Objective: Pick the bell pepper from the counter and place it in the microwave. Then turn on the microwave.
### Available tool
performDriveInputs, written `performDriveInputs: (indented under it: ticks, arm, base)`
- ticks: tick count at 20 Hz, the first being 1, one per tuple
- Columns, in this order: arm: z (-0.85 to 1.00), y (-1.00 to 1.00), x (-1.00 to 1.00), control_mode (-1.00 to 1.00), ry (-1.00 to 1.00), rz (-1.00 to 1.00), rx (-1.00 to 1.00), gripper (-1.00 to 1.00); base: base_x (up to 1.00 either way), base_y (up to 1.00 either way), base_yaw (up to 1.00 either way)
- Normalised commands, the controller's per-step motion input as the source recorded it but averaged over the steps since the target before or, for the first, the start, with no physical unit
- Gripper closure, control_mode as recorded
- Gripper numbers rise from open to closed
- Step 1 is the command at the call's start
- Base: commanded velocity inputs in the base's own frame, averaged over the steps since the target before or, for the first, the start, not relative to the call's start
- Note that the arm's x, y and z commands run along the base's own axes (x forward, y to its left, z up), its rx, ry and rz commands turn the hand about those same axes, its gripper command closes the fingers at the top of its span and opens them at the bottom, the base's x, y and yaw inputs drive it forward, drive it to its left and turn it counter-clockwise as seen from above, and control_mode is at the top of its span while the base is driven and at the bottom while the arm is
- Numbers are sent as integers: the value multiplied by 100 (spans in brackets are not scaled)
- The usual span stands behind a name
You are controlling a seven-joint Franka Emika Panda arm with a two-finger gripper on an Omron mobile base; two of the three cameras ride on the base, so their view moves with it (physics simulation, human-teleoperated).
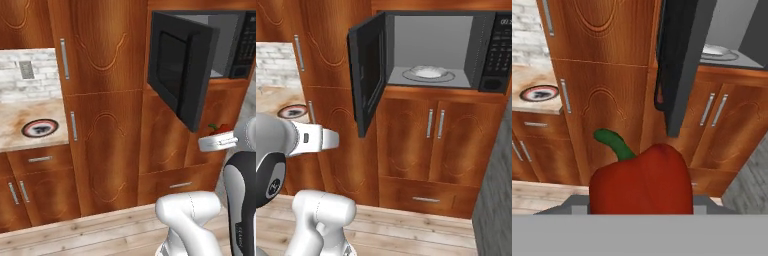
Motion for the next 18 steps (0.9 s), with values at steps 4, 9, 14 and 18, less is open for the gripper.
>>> performDriveInputs:
  ticks: [4,9,14,18]
  arm:
    - [0,0,0,100,0,0,0,100]
    - [0,0,0,100,0,0,0,100]
    - [0,0,0,100,0,0,0,100]
    - [0,0,0,100,0,0,0,100]
  base:
    - [-5,-54,0]
    - [-2,-54,0]
    - [1,-47,0]
    - [6,-39,0]
